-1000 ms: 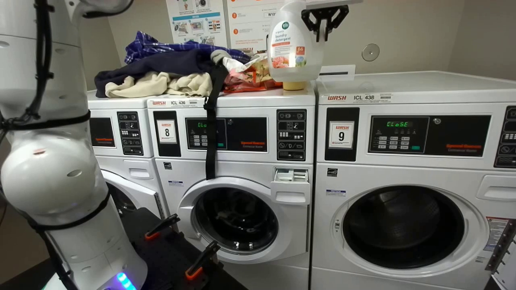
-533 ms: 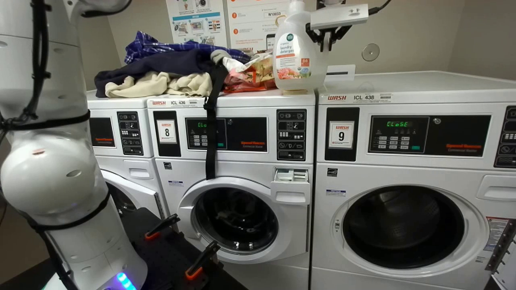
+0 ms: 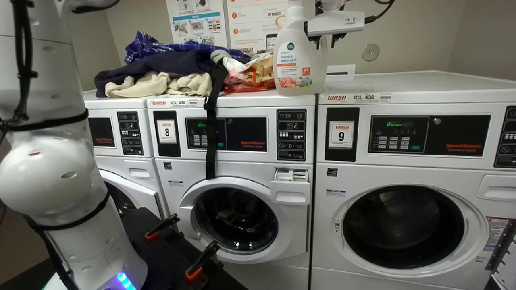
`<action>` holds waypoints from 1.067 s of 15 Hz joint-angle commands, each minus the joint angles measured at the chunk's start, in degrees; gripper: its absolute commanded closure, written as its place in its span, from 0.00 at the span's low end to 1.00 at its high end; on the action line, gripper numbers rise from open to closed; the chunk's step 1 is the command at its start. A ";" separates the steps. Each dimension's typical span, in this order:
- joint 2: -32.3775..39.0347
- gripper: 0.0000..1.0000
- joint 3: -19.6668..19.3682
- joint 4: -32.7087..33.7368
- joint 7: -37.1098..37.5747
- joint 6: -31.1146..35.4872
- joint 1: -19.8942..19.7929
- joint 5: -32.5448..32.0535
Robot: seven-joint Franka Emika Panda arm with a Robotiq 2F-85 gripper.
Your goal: Tip the bottle over the soap chamber
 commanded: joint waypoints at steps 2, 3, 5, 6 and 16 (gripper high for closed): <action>-4.77 0.13 0.71 -4.02 -2.11 1.39 -0.29 3.52; -5.22 0.07 0.56 -4.19 -1.95 1.19 -0.20 3.41; -5.68 0.00 0.05 -3.70 1.21 -0.19 0.04 -0.45; -5.91 0.00 -0.15 -3.55 2.48 -0.58 0.06 -2.40; -8.53 0.00 -0.99 1.75 17.36 -12.14 0.13 -30.33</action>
